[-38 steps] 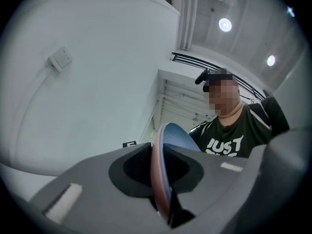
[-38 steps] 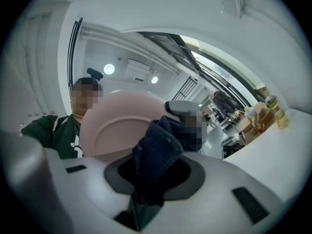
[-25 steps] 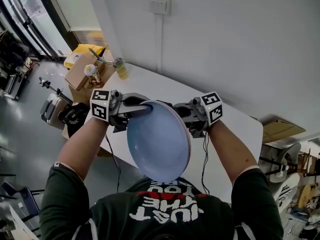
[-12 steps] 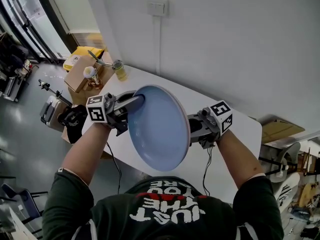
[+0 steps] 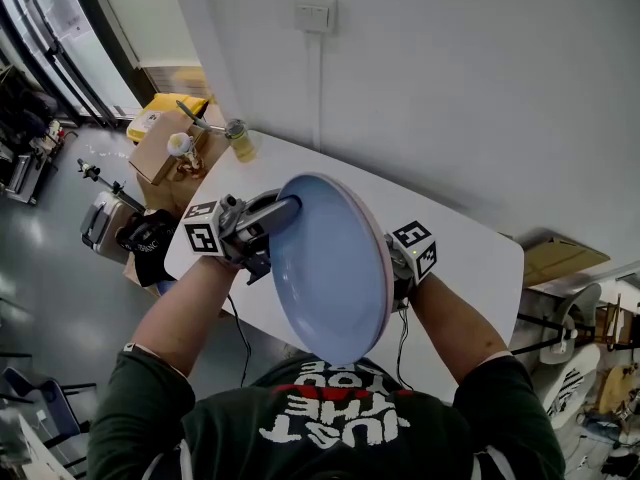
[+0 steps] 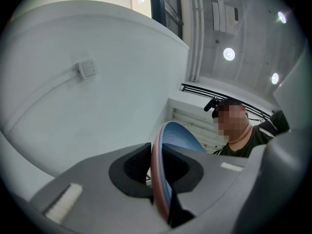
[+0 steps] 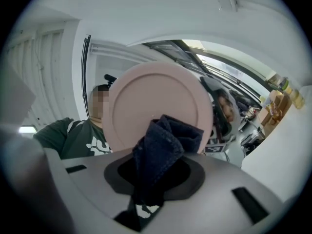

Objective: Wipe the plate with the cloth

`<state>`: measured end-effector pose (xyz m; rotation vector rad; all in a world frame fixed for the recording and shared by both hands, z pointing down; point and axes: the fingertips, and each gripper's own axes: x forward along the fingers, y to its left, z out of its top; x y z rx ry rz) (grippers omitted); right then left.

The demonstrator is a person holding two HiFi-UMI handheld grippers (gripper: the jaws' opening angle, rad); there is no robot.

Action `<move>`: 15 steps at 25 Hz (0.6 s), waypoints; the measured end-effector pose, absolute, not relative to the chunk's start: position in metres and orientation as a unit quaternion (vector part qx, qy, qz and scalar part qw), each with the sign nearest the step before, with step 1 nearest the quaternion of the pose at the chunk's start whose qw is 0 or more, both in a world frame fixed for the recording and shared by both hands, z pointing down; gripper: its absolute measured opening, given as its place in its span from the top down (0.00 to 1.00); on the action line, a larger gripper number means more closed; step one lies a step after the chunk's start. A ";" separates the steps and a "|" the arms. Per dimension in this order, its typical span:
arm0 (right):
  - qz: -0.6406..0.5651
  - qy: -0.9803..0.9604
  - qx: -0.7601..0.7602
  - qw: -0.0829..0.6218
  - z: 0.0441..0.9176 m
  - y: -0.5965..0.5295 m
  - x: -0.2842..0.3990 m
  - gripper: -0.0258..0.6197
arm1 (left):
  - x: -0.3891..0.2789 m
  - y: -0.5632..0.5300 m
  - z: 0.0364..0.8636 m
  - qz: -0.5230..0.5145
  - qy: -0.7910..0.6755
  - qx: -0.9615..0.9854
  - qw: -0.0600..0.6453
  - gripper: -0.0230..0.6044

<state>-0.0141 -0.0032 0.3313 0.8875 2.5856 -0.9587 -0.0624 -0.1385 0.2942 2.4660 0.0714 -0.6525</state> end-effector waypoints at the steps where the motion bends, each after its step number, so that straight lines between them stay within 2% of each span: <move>1: -0.328 0.889 0.298 0.119 0.334 -0.006 -0.018 0.83 | -0.060 -0.136 0.293 -0.243 0.031 0.925 0.291 0.89; 7: -0.295 0.921 0.229 0.112 0.336 -0.041 -0.027 0.83 | -0.049 -0.125 0.302 -0.213 0.039 0.930 0.296 0.89; 15: -0.232 0.941 0.207 0.134 0.282 -0.076 -0.002 0.83 | -0.061 -0.133 0.309 -0.217 0.018 0.930 0.297 0.90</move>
